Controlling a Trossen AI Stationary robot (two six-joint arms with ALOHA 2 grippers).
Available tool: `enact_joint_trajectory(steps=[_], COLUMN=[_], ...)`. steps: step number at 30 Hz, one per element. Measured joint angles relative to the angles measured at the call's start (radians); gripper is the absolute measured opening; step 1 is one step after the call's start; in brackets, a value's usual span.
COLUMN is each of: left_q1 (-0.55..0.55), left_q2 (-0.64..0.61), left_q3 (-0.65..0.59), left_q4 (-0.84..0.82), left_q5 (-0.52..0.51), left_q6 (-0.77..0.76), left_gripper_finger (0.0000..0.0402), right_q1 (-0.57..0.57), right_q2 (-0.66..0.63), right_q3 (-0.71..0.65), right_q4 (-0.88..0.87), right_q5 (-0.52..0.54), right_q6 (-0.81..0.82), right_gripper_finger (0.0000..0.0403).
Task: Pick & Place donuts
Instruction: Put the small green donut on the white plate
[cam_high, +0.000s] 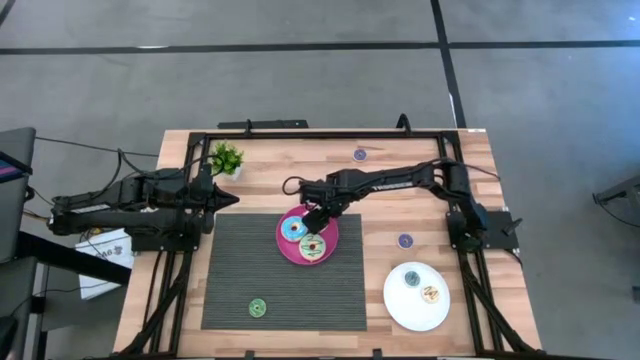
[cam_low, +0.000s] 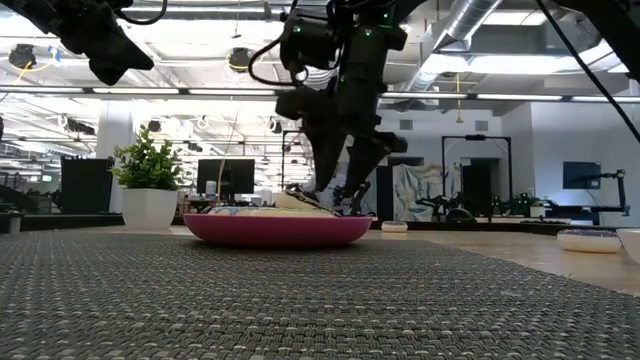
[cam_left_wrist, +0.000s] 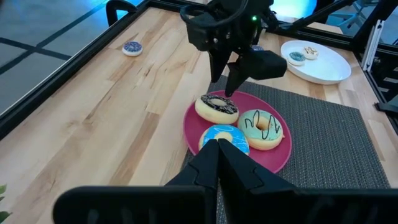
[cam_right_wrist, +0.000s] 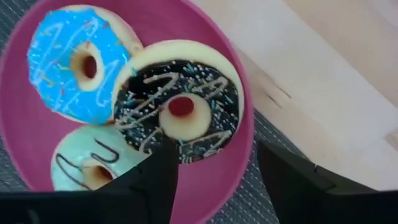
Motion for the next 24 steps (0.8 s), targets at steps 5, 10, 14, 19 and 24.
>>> enact_joint_trajectory(steps=[5,10,14,19,24], left_q1=[0.0,0.0,-0.003,-0.004,-0.043], left_q2=[0.0,0.0,0.0,0.01,0.056], left_q3=[0.0,0.0,0.0,0.0,0.0], left_q4=[0.0,0.0,0.003,0.008,0.021], left_q5=[0.0,0.001,0.031,0.09,0.147], left_q6=[0.0,0.003,0.019,0.044,0.03], left_gripper_finger=[0.0,0.0,0.0,0.0,0.0], right_q1=[0.001,0.034,0.07,0.152,0.242], right_q2=[-0.031,-0.113,-0.205,-0.322,-0.495], right_q3=[0.0,0.0,-0.033,-0.173,-0.441], right_q4=[-0.06,-0.1,-0.038,0.123,0.349], right_q5=[0.005,0.019,0.041,0.041,0.041], right_q6=[0.003,0.002,-0.058,-0.321,-0.312], right_gripper_finger=[0.0193,0.0155,0.0084,0.0012,0.0002])
